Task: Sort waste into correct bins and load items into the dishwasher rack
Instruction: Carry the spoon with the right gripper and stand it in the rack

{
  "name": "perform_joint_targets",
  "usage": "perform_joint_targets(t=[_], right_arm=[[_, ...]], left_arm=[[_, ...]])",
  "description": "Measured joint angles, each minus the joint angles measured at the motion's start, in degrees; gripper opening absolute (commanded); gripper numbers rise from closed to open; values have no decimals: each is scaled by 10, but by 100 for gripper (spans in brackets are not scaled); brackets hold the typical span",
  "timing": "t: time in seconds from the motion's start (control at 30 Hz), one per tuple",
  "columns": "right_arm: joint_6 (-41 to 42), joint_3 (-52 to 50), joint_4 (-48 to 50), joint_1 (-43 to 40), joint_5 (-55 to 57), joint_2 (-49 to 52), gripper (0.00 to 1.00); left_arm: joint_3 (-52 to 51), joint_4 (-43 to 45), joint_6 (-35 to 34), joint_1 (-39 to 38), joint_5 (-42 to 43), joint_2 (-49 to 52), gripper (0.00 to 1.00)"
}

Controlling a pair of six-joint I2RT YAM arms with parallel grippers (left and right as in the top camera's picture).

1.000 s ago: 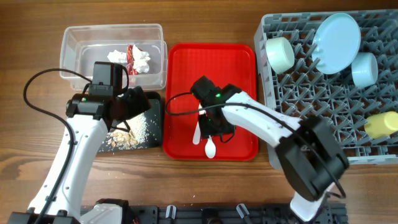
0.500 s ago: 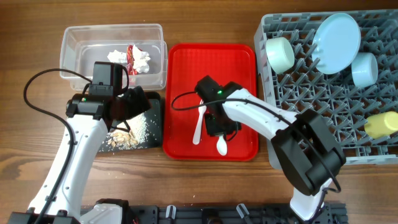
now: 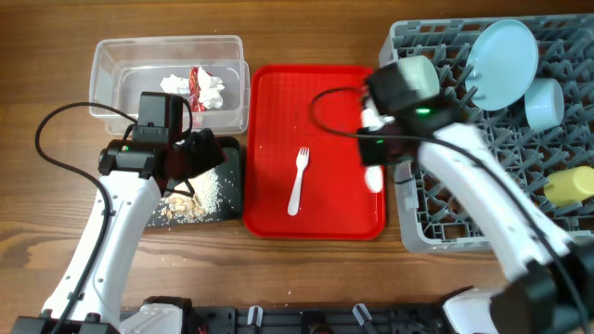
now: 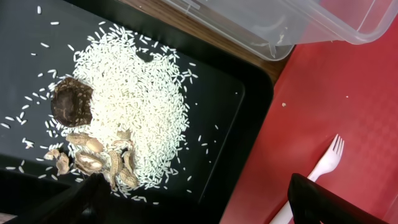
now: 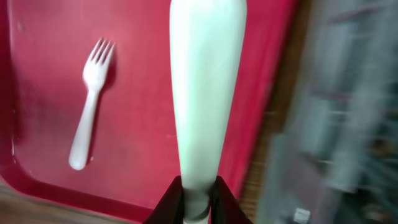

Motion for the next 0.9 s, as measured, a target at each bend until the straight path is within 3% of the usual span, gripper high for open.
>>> perform_joint_targets(t=[0.2, 0.5, 0.57, 0.73, 0.77, 0.8, 0.9], right_arm=[[-63, 1, -43, -105, 22, -11, 4], [-86, -39, -33, -143, 26, 27, 4], [-86, -42, -33, -143, 26, 33, 22], [-90, -42, -33, -143, 28, 33, 25], [-89, -42, -33, -143, 31, 33, 34], [-88, -42, -33, -143, 35, 33, 36], [-85, -42, -28, -143, 49, 31, 37]], left_arm=[[0, 0, 0, 0, 0, 0, 93], [0, 0, 0, 0, 0, 0, 93], [0, 0, 0, 0, 0, 0, 93], [0, 0, 0, 0, 0, 0, 93], [0, 0, 0, 0, 0, 0, 93], [0, 0, 0, 0, 0, 0, 93], [0, 0, 0, 0, 0, 0, 93]])
